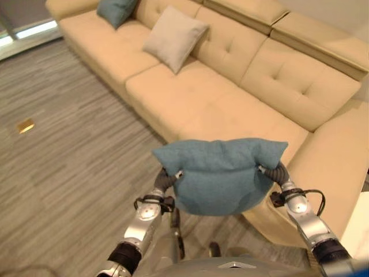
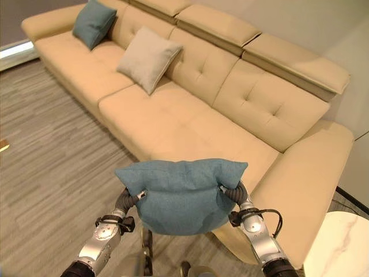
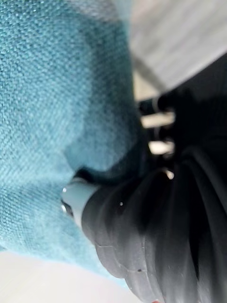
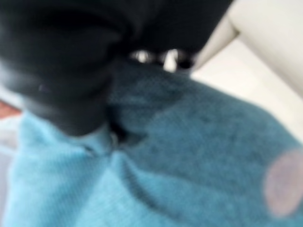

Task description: Pick up all the scattered cushions and arrange them neatly on the sofa.

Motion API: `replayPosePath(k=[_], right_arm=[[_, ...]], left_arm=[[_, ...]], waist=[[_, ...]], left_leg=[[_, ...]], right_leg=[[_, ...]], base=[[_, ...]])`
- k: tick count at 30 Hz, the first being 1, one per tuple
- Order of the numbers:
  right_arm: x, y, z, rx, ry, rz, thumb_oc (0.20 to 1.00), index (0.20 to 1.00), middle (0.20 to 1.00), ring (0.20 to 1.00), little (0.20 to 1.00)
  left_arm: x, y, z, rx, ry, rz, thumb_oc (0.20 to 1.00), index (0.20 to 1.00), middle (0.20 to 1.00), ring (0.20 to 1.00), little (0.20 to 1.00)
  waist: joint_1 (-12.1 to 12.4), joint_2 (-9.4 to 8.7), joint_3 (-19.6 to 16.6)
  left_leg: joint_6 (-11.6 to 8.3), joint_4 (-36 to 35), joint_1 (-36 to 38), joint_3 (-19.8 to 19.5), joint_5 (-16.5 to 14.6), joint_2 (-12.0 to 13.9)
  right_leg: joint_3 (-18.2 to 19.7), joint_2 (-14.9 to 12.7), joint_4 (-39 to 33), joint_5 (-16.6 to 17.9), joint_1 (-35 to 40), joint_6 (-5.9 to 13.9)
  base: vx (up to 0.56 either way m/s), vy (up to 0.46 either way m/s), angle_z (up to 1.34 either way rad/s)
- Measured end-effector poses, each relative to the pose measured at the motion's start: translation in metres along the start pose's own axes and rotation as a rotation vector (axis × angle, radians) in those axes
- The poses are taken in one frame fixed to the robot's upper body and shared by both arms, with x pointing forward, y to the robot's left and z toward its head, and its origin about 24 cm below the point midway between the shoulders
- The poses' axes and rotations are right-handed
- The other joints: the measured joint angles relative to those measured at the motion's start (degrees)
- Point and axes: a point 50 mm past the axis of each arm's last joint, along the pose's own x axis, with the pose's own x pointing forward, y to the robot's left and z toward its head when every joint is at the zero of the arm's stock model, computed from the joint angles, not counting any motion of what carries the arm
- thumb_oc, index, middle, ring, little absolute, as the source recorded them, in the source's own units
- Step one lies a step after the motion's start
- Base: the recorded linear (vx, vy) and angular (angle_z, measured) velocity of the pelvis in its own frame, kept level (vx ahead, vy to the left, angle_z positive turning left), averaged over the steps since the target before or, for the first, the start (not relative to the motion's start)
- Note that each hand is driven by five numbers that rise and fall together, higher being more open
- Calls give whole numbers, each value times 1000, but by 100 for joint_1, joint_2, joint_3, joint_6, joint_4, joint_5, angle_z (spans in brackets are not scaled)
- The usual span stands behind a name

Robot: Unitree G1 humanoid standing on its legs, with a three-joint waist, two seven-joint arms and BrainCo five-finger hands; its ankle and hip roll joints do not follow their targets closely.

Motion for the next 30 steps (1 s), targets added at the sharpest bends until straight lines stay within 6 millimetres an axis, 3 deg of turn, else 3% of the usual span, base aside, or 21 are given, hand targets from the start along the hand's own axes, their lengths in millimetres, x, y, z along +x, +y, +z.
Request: replayPosePath(k=[1,2,4,5,6,7,8,10,11,13,16,17,18,20,21,22,24,26,29,30], right_arm=[[1,4,3,5,-9,7,200,200,200,200,200],[1,5,7,7,-20,10,200,200,200,200,200],[4,9,14,16,-46,21,200,200,200,200,200],[5,14,17,29,-55,29,200,200,200,200,200],[9,16,23,25,-73,42,200,200,200,200,200],[14,20,31,23,-99,61,200,200,200,200,200],[16,21,35,16,-116,70,200,200,200,200,200],[20,19,41,14,-139,66,200,200,200,200,200],[20,18,41,12,-137,61,200,200,200,200,200],[21,14,39,12,-131,49,200,200,200,200,200],[21,8,34,23,-108,29,200,200,200,200,200],[19,7,26,23,-75,24,200,200,200,200,200],[15,5,19,16,-55,23,200,200,200,200,200],[8,2,8,1,-17,24,200,200,200,200,200],[8,-3,6,-14,-15,19,200,200,200,200,200],[9,-4,5,-14,-10,15,200,200,200,200,200],[8,-3,5,-16,-10,25,200,200,200,200,200],[9,-4,7,-17,-16,22,200,200,200,200,200],[10,-4,10,-13,-27,17,200,200,200,200,200],[11,-5,11,-15,-30,14,200,200,200,200,200]], left_arm=[[3,5,5,20,-12,6,200,200,200,200,200],[6,6,10,27,-25,5,200,200,200,200,200],[10,12,19,32,-53,24,200,200,200,200,200],[12,17,24,43,-68,45,200,200,200,200,200],[14,21,29,36,-88,64,200,200,200,200,200],[13,29,32,24,-101,97,200,200,200,200,200],[14,31,34,13,-114,113,200,200,200,200,200],[15,33,38,2,-131,133,200,200,200,200,200],[15,31,38,-2,-131,130,200,200,200,200,200],[15,28,32,-15,-112,129,200,200,200,200,200],[14,18,26,-29,-96,107,200,200,200,200,200],[12,14,22,-32,-82,94,200,200,200,200,200],[11,10,19,-35,-74,77,200,200,200,200,200],[9,4,14,-36,-58,48,200,200,200,200,200],[9,1,14,-47,-57,37,200,200,200,200,200],[11,0,16,-44,-64,31,200,200,200,200,200],[8,0,12,-47,-52,35,200,200,200,200,200],[8,1,14,-45,-59,33,200,200,200,200,200],[9,1,16,-45,-66,35,200,200,200,200,200],[9,2,18,-46,-72,38,200,200,200,200,200]], waist=[[-125,-62,6],[-136,-70,12],[-72,-90,24],[-6,-114,38],[-66,-53,95],[44,-122,97],[58,-132,110],[44,-118,123],[-89,-122,132],[-167,-159,126],[-224,-109,137],[-242,-25,132],[-245,52,136],[-257,-17,141],[-187,-33,170],[-191,-71,210],[-74,-89,222],[-59,-134,235],[-68,-323,257],[20,-375,277]], left_leg=[[202,-101,152,125,-3,-190],[275,-167,227,230,10,-238],[246,-198,373,633,-96,-252],[246,-140,460,654,-99,-287],[211,-234,709,702,-369,-235],[250,-317,816,958,-357,-253],[114,-327,824,1025,-532,-261],[79,-396,805,1125,-612,-248],[70,-379,836,1085,-612,-276],[69,-408,961,1118,-688,-386],[-54,-501,1235,1006,-802,-422],[-171,-437,1378,878,-869,-310],[-280,-330,1424,808,-930,-198],[-389,440,1250,607,-1032,-97],[-598,1543,859,432,-1090,33],[-643,2736,281,478,-1124,207],[-608,3648,-258,487,-1115,499],[-598,3511,-449,433,-1104,563],[-665,2043,-560,193,-1012,480],[-650,1091,-433,-105,-904,369]], right_leg=[[-61,-194,787,-110,-338,233],[-98,-282,1524,-142,-709,398],[-233,-471,2140,-167,-1252,539],[-285,-525,2027,-150,-1318,568],[-547,-545,1655,-135,-1356,599],[-673,-568,1597,-117,-1562,622],[-736,-515,1609,-105,-1872,623],[-1066,-380,1165,190,-2235,594],[-1221,-300,862,360,-2311,590],[-1503,-269,207,934,-2438,594],[-1571,-225,-307,1765,-2126,259],[-1618,-123,-380,1943,-1888,-62],[-1714,-55,-380,1823,-1759,-165],[-1868,-117,-449,1711,-1481,-489],[-1848,-85,-432,1521,-1315,-642],[-1883,-84,-472,1477,-1221,-699],[-1805,57,-613,1353,-866,-838],[-1713,107,-651,1300,-726,-895],[-1352,296,-978,1331,-466,-826],[-1097,406,-1072,1405,-373,-810]], base=[[182,156,-45],[113,96,-41],[76,33,-66],[194,57,-77],[361,75,-90],[348,39,-92],[361,12,-97],[299,-17,-36],[289,-44,11],[293,-60,17],[359,-98,13],[311,-138,27],[205,-109,49],[160,-190,42],[291,-276,22],[223,-149,-3],[226,-69,-24],[268,25,-34],[231,103,-61],[260,133,-87]])
